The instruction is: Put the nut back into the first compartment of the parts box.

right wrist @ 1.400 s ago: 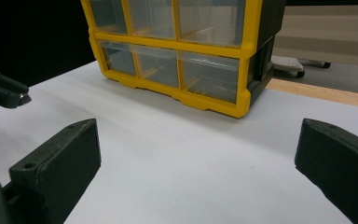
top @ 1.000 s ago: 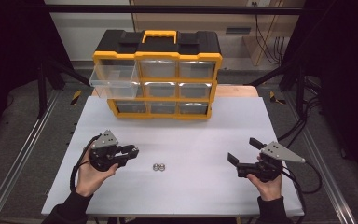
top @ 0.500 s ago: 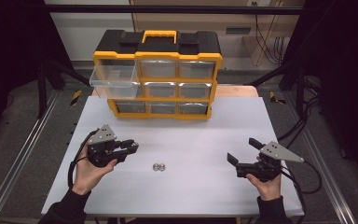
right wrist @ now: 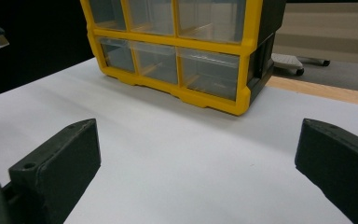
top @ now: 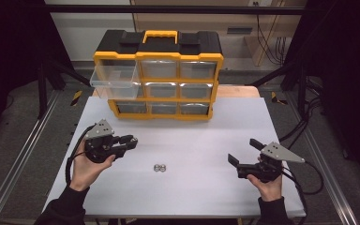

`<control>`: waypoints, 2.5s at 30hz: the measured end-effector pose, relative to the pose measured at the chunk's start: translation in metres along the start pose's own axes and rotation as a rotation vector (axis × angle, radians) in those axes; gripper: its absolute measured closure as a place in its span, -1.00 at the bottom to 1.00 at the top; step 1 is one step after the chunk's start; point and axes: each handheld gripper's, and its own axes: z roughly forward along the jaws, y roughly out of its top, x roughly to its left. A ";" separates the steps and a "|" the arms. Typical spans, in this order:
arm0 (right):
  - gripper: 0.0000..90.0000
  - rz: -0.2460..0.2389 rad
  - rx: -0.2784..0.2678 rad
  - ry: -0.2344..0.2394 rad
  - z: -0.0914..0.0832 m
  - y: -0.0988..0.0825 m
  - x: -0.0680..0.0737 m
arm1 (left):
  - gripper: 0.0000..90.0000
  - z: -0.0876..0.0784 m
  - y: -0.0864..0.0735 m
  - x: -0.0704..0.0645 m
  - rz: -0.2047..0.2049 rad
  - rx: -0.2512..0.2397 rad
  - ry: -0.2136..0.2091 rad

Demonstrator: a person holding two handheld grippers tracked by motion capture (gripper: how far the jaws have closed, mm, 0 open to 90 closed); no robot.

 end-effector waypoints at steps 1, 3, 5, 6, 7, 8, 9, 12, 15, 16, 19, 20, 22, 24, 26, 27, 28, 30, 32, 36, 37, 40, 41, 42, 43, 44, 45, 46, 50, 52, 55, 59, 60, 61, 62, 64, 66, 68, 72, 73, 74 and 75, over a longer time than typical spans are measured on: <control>-0.99 0.000 0.000 0.000 0.000 0.000 0.000 | 0.56 -0.001 0.002 0.000 0.000 0.000 0.000; -0.99 -0.001 0.000 0.002 0.000 0.000 0.000 | 0.56 -0.003 0.005 0.000 0.003 -0.003 0.005; -0.99 -0.001 0.003 0.002 0.001 0.000 0.000 | 0.56 -0.005 0.008 0.000 0.007 -0.004 0.005; -0.99 -0.001 0.002 0.004 0.001 0.000 0.000 | 0.56 -0.006 0.010 -0.001 0.008 -0.004 0.005; -0.99 -0.005 0.003 0.006 0.001 0.000 0.000 | 0.56 -0.006 0.012 -0.001 0.011 -0.004 0.006; -0.99 -0.002 0.003 0.004 0.001 0.000 0.000 | 0.55 -0.007 0.013 -0.001 0.012 -0.006 0.007; -0.99 -0.001 0.002 0.003 0.001 0.000 0.000 | 0.56 -0.008 0.015 -0.001 0.015 -0.006 0.009; -0.99 -0.002 0.000 0.002 0.000 0.000 0.000 | 0.55 -0.012 0.019 -0.002 0.018 -0.014 0.012; -0.99 -0.002 0.002 0.002 0.000 0.000 0.000 | 0.55 -0.015 0.024 -0.001 0.023 -0.016 0.021; -0.99 -0.002 0.003 0.003 0.000 0.000 0.000 | 0.56 -0.015 0.026 -0.001 0.022 -0.019 0.023; -0.99 -0.002 0.001 0.003 0.000 0.000 0.000 | 0.55 -0.018 0.030 0.001 0.022 -0.026 0.029; -0.99 -0.002 0.001 0.003 0.000 0.000 0.000 | 0.56 -0.019 0.032 0.001 0.022 -0.030 0.029; -0.99 -0.002 0.002 0.003 0.000 0.000 0.000 | 0.56 -0.021 0.035 0.001 0.025 -0.031 0.033; -0.99 -0.002 0.002 0.002 0.000 0.000 0.000 | 0.55 -0.023 0.038 0.001 0.026 -0.033 0.033; -0.99 -0.002 0.001 0.002 0.000 0.000 0.000 | 0.55 -0.025 0.040 0.001 0.028 -0.036 0.036; -0.99 0.000 -0.001 0.004 0.000 0.000 0.000 | 0.56 -0.026 0.041 0.002 0.026 -0.036 0.040; -0.99 -0.001 0.000 0.003 0.000 0.000 0.000 | 0.55 -0.027 0.042 0.002 0.026 -0.035 0.042; -0.99 0.000 -0.001 0.002 0.000 0.000 0.000 | 0.55 -0.030 0.044 0.004 0.024 -0.042 0.046; -0.99 0.000 -0.001 0.002 0.000 0.000 0.000 | 0.55 -0.033 0.047 0.005 0.026 -0.045 0.050; -0.99 -0.002 0.003 0.004 0.001 0.000 0.000 | 0.56 -0.039 0.053 0.006 0.030 -0.058 0.055; -0.99 -0.005 0.002 0.006 0.001 0.000 0.000 | 0.55 -0.041 0.054 0.007 0.032 -0.060 0.057; -0.99 -0.001 0.000 0.005 0.001 0.000 0.000 | 0.55 -0.044 0.058 0.009 0.030 -0.069 0.067; -0.99 -0.001 0.001 0.004 0.000 0.000 0.000 | 0.56 -0.046 0.059 0.010 0.031 -0.068 0.067; -0.99 0.001 0.001 0.004 0.000 0.000 0.000 | 0.56 -0.046 0.061 0.010 0.030 -0.070 0.069; -0.99 0.000 0.002 0.005 0.000 0.000 0.000 | 0.55 -0.047 0.062 0.010 0.032 -0.069 0.070; -0.99 -0.001 0.001 0.005 0.000 0.000 0.000 | 0.56 -0.048 0.063 0.010 0.034 -0.071 0.070; -0.99 -0.002 0.001 0.005 0.000 0.000 0.000 | 0.56 -0.049 0.065 0.010 0.037 -0.071 0.070; -0.99 -0.002 0.001 0.005 0.000 0.000 0.000 | 0.56 -0.049 0.066 0.010 0.038 -0.073 0.071; -0.99 -0.003 0.000 0.004 0.000 0.000 0.000 | 0.55 -0.051 0.071 0.011 0.041 -0.075 0.070; -0.99 -0.003 0.000 0.004 0.000 0.000 0.000 | 0.55 -0.052 0.074 0.012 0.037 -0.082 0.077; -0.99 -0.003 0.000 0.003 0.000 0.000 0.000 | 0.56 -0.054 0.079 0.014 0.033 -0.085 0.085; -0.99 -0.002 -0.001 0.004 0.000 0.000 0.000 | 0.55 -0.056 0.085 0.016 0.037 -0.088 0.093; -0.99 -0.003 -0.001 0.003 0.000 0.000 0.000 | 0.56 -0.057 0.086 0.016 0.039 -0.086 0.094; -0.99 -0.003 0.000 0.003 0.000 0.000 0.000 | 0.56 -0.057 0.088 0.017 0.037 -0.089 0.097; -0.99 0.000 0.000 0.005 0.000 0.000 0.000 | 0.56 -0.058 0.089 0.017 0.039 -0.088 0.098; -0.99 -0.002 0.000 0.005 0.000 0.000 0.000 | 0.56 -0.058 0.092 0.017 0.041 -0.091 0.102; -0.99 -0.003 0.000 0.005 0.000 0.000 0.000 | 0.56 -0.059 0.094 0.018 0.041 -0.093 0.103; -0.99 -0.003 -0.001 0.003 0.000 0.000 0.000 | 0.56 -0.060 0.097 0.018 0.039 -0.097 0.105; -0.99 -0.003 -0.002 0.003 0.000 0.000 -0.001 | 0.56 -0.062 0.100 0.020 0.038 -0.102 0.109; -0.99 -0.002 -0.002 0.003 0.000 0.000 0.000 | 0.56 -0.062 0.101 0.020 0.039 -0.100 0.111; -0.99 -0.003 -0.002 0.004 0.000 0.000 0.000 | 0.56 -0.063 0.102 0.021 0.039 -0.098 0.112; -0.99 -0.003 -0.002 0.003 0.000 0.000 -0.001 | 0.56 -0.063 0.102 0.021 0.036 -0.102 0.113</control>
